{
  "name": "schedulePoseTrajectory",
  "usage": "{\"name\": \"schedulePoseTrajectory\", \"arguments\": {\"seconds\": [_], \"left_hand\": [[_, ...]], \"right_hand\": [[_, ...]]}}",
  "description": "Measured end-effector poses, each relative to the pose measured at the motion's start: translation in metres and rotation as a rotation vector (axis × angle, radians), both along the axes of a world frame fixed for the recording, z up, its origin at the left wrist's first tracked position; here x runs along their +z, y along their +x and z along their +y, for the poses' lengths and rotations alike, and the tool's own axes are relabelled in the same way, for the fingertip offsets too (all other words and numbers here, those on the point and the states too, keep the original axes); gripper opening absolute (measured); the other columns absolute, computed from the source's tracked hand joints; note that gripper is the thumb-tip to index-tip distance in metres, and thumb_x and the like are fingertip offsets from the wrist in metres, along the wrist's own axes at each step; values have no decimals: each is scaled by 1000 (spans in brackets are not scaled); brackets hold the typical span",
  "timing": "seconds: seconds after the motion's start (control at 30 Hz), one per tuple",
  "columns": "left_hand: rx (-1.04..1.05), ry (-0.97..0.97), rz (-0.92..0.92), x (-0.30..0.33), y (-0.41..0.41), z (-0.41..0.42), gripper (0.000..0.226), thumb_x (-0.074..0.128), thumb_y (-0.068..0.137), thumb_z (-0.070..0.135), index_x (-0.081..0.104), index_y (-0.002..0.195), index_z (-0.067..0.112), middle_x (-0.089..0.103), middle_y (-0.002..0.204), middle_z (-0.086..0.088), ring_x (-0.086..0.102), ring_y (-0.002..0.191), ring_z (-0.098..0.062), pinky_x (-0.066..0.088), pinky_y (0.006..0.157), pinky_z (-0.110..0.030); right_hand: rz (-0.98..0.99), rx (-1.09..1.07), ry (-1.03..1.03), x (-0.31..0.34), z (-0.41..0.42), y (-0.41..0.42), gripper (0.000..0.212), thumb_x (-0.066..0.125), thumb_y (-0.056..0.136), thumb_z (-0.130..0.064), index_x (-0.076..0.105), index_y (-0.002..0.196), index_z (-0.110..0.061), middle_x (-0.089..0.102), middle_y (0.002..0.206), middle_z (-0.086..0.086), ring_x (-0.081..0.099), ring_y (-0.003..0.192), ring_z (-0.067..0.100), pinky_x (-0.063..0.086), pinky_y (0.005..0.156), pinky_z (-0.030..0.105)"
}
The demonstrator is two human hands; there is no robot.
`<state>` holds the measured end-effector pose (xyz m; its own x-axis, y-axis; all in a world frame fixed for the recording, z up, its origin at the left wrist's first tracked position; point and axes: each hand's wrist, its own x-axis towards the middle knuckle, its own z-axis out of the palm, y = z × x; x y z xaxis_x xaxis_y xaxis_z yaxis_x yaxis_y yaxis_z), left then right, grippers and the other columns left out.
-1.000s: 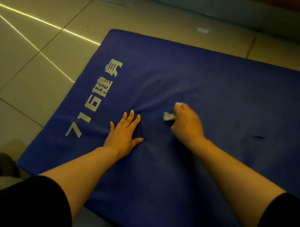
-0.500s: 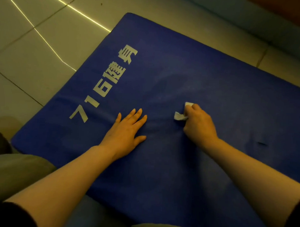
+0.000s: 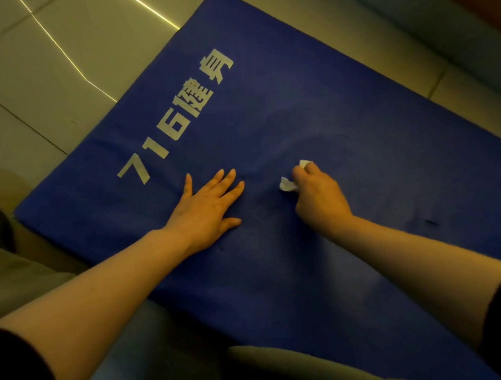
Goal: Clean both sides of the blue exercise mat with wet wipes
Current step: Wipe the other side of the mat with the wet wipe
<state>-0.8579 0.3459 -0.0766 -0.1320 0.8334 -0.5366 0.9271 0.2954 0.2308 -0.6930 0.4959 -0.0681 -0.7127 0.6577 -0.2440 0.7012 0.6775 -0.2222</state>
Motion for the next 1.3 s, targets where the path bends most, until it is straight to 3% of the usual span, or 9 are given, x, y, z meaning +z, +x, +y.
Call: {"name": "schedulePoseTrajectory", "arguments": {"seconds": [0.1, 0.3, 0.4, 0.53, 0.7, 0.87, 1.07, 1.2, 1.3], "left_hand": [[17, 24, -15, 1, -2, -1, 72, 38, 98, 50, -4, 153, 29, -17, 160, 6, -15, 147, -13, -9, 115, -59], [25, 32, -85, 11, 6, -11, 65, 37, 102, 41, 1, 154, 25, -12, 161, 2, -12, 148, -15, -9, 117, -49], [48, 55, -108, 13, 15, -23, 62, 35, 104, 38, 2, 154, 24, -10, 162, 2, -10, 148, -15, -7, 118, -43], [37, 26, -108, 18, 11, -34, 62, 38, 103, 37, 6, 154, 23, -5, 162, 3, -5, 149, -14, -2, 119, -38], [44, 33, -103, 21, 12, -43, 61, 38, 103, 36, 8, 154, 23, -3, 162, 2, -3, 149, -14, 0, 120, -37], [65, 15, -79, 27, 19, -54, 56, 33, 105, 31, 8, 154, 21, -2, 162, 1, -2, 149, -17, 2, 121, -38], [115, -16, -130, 37, 32, -79, 55, 35, 105, 23, 11, 154, 20, 1, 163, -1, -1, 149, -17, 2, 121, -39], [117, -14, -87, 45, 32, -93, 54, 33, 106, 27, 10, 154, 19, 2, 162, -1, 1, 149, -18, 3, 121, -39], [145, 10, -81, 47, 36, -101, 53, 32, 106, 25, 12, 154, 19, 4, 162, -2, 2, 149, -19, 4, 120, -40]], "right_hand": [[30, 280, -198, 9, -40, -20, 24, 53, 86, -6, 54, 110, -12, 46, 118, 9, 53, 102, 28, 42, 81, 29], [-338, 557, -412, 46, -48, 8, 37, 55, 84, -5, 48, 119, -15, 45, 124, 4, 51, 110, 25, 44, 92, 37], [-349, 465, -312, 39, -16, 9, 26, 55, 85, -4, 51, 109, -16, 48, 119, 5, 51, 107, 25, 41, 86, 30], [-133, 72, -133, 18, -42, -17, 16, 50, 92, -14, 48, 107, -8, 48, 117, 11, 53, 104, 33, 38, 76, 33], [-57, 290, -231, 27, -98, 0, 20, 52, 84, -14, 49, 104, -10, 52, 117, 10, 54, 102, 32, 46, 82, 37], [-125, -153, -137, 33, -59, 10, 17, 51, 93, -24, 41, 88, -11, 51, 108, 15, 52, 91, 33, 35, 70, 34], [5, 160, -296, 43, -155, -7, 10, 53, 87, -18, 52, 97, -17, 56, 107, 8, 55, 98, 29, 39, 72, 31], [-104, -63, -195, 55, -117, 28, 28, 55, 90, -39, 49, 80, -14, 60, 100, 12, 54, 88, 31, 36, 68, 30], [-82, -123, -107, 56, -119, 33, 27, 53, 92, -35, 45, 79, -13, 58, 102, 15, 52, 87, 32, 37, 69, 32]]}}
